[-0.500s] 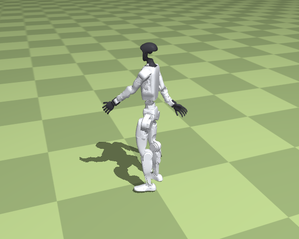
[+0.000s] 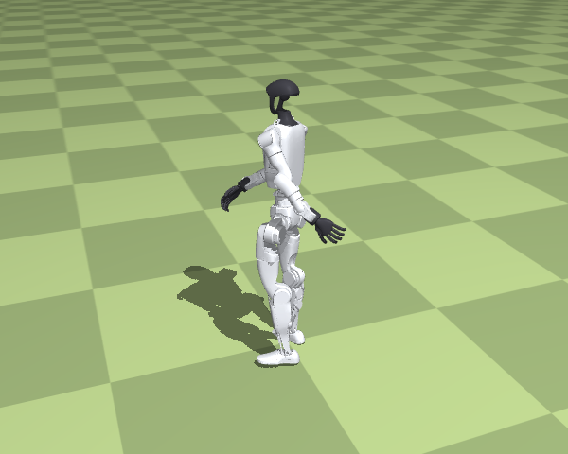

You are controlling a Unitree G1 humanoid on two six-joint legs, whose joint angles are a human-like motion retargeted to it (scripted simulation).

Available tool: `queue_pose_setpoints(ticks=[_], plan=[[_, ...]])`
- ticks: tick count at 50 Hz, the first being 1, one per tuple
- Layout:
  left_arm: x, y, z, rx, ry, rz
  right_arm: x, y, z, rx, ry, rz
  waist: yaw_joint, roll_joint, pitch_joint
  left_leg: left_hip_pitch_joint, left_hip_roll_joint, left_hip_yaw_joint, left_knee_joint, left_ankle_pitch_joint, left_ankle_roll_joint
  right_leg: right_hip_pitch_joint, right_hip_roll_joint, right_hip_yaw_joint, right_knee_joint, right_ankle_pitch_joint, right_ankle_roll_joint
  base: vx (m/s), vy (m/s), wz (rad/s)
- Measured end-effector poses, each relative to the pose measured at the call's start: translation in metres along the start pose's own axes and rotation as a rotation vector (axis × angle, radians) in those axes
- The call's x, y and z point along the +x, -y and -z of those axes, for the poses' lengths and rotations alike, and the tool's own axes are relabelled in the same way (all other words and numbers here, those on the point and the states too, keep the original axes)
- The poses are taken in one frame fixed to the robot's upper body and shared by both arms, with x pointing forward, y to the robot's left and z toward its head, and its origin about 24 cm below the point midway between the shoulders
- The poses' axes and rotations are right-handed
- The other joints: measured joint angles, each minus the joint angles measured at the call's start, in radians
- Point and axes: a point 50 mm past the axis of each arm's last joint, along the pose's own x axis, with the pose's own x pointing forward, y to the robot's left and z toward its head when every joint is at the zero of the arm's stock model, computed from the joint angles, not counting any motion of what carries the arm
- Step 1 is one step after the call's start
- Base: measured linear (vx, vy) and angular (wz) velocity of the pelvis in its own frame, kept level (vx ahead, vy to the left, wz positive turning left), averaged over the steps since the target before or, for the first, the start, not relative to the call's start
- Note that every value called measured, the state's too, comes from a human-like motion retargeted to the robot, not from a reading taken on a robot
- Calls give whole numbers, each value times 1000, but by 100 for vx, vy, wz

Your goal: Upper body actions

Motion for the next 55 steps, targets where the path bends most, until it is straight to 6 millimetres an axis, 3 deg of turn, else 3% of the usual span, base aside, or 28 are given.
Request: queue_pose_setpoints(ticks=[3, 5, 8, 10, 12, 15, 17, 19, 22, 25, 28, 30, 32, 35, 38, 42, 46, 49, 52, 55], plan=[[3, -2, 11, -108, -37, -4, -7, -12, 20, -90, -59, 110, -6, -6, -4, -5, 1, -15, 2, 2, -1, 8, 0, -15, -2, -7, 0, 1, -2, 20], [-1, -1, 1, -185, -25, -17, -17, -35, 49, -86, -182, 84, -11, -12, -4, -10, -1, -35, 5, 5, 1, 20, -3, -33, -5, -13, 0, 1, -3, 48], [-23, 11, -52, -265, 98, -26, -51, -94, 109, 50, -508, -87, -5, -25, -7, -22, -9, -71, 12, 12, 6, 39, -12, -67, -11, -23, 1, -1, -2, 59], [-52, 30, -104, -303, 256, 23, -90, -140, 145, 199, -775, -227, 8, -36, -7, -32, -16, -94, 16, 16, 9, 50, -20, -89, -15, -29, 3, -6, -1, 56], [-94, 57, -157, -308, 453, 101, -142, -186, 167, 395, -1056, -344, 28, -46, -6, -40, -24, -113, 20, 20, 14, 60, -28, -107, -19, -34, 6, -9, 0, 50], [-169, 104, -216, -229, 757, 221, -219, -245, 171, 709, -1428, -446, 61, -58, 3, -49, -33, -137, 25, 25, 20, 76, -37, -130, -24, -39, 10, -10, 2, 40], [-220, 135, -241, -129, 955, 275, -255, -277, 163, 875, -1576, -424, 71, -62, 10, -58, -37, -151, 29, 28, 24, 82, -42, -143, -27, -40, 14, -11, 4, 33], [-269, 161, -255, -13, 1144, 288, -278, -300, 154, 974, -1650, -353, 67, -64, 9, -72, -38, -161, 34, 31, 26, 82, -46, -153, -31, -41, 16, -11, 4, 27], [-335, 187, -263, 177, 1409, 219, -302, -319, 146, 1038, -1696, -279, 48, -61, -2, -90, -37, -166, 37, 35, 27, 72, -49, -158, -35, -39, 17, -2, 1, 6], [-390, 191, -265, 294, 1645, 39, -321, -326, 144, 1049, -1751, -265, 31, -51, -5, -93, -34, -151, 35, 37, 27, 62, -48, -143, -35, -32, 14, -5, 6, -24], [-428, 186, -264, 313, 1813, -150, -328, -324, 145, 1061, -1805, -242, 30, -41, 3, -93, -29, -134, 37, 37, 26, 52, -46, -126, -36, -23, 11, -7, 6, -28], [-438, 186, -262, 308, 1861, -193, -325, -321, 147, 1066, -1820, -232, 34, -37, 8, -92, -29, -128, 37, 36, 26, 49, -45, -120, -36, -20, 10, -3, 2, -9], [-429, 190, -261, 318, 1836, -143, -313, -315, 149, 1049, -1796, -243, 42, -35, 9, -90, -31, -131, 37, 37, 27, 51, -47, -123, -36, -20, 10, 0, 0, 0], [-394, 194, -263, 332, 1703, -15, -282, -299, 155, 963, -1693, -298, 57, -35, 1, -89, -37, -140, 34, 40, 30, 56, -50, -132, -36, -22, 10, 0, 0, 0], [-342, 178, -267, 297, 1504, 33, -236, -267, 166, 789, -1490, -372, 63, -34, -5, -83, -44, -147, 30, 41, 32, 60, -55, -139, -34, -25, 12, 0, 0, 0], [-256, 132, -257, 207, 1140, -14, -159, -203, 170, 542, -1143, -364, 64, -29, -10, -72, -47, -139, 27, 39, 32, 61, -56, -132, -28, -25, 12, 0, 0, 0], [-168, 79, -215, 104, 722, -56, -87, -133, 144, 399, -794, -237, 52, -22, -4, -61, -46, -128, 24, 35, 30, 59, -53, -119, -23, -25, 9, 0, 0, 0], [-120, 46, -177, 29, 479, -103, -51, -92, 113, 381, -572, -142, 44, -18, 2, -55, -45, -123, 22, 34, 29, 58, -51, -115, -20, -25, 10, 0, 0, 0], [-97, 28, -154, -8, 389, -115, -34, -66, 88, 403, -406, -95, 46, -16, 6, -54, -45, -126, 21, 35, 30, 60, -50, -117, -20, -25, 10, 0, 0, 0], [-89, 21, -148, -30, 397, -82, -30, -55, 77, 420, -314, -94, 53, -22, 7, -58, -48, -138, 23, 37, 31, 65, -54, -129, -21, -28, 11, -1, 0, 15]])
